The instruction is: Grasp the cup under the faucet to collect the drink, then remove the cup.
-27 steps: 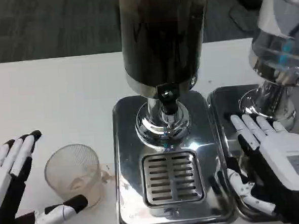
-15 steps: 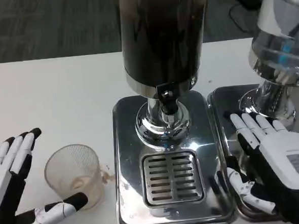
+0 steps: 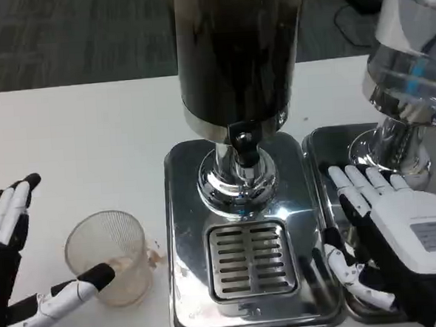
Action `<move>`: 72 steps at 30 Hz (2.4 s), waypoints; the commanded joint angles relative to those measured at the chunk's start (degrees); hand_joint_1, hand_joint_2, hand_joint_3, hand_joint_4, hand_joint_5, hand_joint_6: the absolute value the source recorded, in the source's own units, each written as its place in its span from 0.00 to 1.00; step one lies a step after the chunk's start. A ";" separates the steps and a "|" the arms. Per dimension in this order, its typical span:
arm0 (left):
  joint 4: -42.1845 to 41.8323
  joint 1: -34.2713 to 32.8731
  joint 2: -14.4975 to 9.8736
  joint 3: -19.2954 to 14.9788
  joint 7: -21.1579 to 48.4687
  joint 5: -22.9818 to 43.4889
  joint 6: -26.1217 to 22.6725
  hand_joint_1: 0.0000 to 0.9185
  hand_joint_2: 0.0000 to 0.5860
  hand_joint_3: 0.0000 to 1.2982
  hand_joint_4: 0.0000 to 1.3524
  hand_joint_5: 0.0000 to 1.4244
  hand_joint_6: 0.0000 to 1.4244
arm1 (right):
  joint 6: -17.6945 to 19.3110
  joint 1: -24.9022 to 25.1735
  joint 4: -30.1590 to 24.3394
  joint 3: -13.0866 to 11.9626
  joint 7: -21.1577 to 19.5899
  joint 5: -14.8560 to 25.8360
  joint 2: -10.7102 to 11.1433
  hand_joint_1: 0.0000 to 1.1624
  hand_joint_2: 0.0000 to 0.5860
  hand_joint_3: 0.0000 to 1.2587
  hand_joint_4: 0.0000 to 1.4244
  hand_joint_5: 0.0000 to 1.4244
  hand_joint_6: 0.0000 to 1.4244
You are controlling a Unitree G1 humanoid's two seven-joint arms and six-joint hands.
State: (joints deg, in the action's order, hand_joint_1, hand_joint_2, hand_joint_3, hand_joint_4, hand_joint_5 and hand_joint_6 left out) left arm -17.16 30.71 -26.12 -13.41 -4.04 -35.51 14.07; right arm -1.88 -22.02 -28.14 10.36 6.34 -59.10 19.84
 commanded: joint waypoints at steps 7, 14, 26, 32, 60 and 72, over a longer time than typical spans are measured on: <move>-0.64 -0.98 3.38 0.51 -1.61 2.60 0.84 0.00 0.00 0.00 0.00 0.00 0.00 | -0.27 -0.25 -1.98 -2.61 0.76 1.80 1.28 0.21 0.92 0.00 0.00 0.00 0.00; -0.48 -1.96 5.41 0.56 -2.53 5.12 3.08 0.00 0.00 0.01 0.00 0.01 0.00 | 0.00 0.29 -1.80 -3.88 1.46 3.33 2.50 0.21 0.92 0.00 0.00 0.00 0.00; 3.84 -1.18 4.19 -1.76 -1.01 13.31 10.27 0.00 0.00 0.00 0.00 0.01 0.00 | -0.45 -0.47 -2.84 -2.65 2.10 2.59 2.07 0.21 0.92 0.00 0.00 0.00 0.00; 3.60 -0.07 4.66 -2.39 -1.49 13.53 10.85 0.00 0.00 0.00 0.00 0.01 0.00 | -0.21 -0.69 -3.21 -2.79 2.50 2.72 2.33 0.21 0.92 0.00 0.00 0.00 0.00; 1.90 1.55 8.91 -3.07 -1.98 10.15 4.87 0.00 0.01 0.00 0.00 0.00 0.00 | -0.02 -1.17 -5.61 -5.80 5.51 5.18 4.89 0.21 0.92 0.00 0.00 0.00 0.00; 1.48 1.89 9.37 -0.99 -0.81 12.90 6.55 0.00 0.00 0.00 0.00 0.00 0.00 | 1.77 0.02 -3.56 -7.54 5.25 7.97 6.45 0.21 0.92 0.00 0.00 0.00 0.00</move>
State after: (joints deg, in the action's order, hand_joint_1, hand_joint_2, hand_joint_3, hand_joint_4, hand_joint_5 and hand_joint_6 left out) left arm -15.49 31.60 -16.87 -15.20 -5.94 -23.94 19.09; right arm -1.36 -22.59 -32.25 3.31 11.80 -52.02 25.44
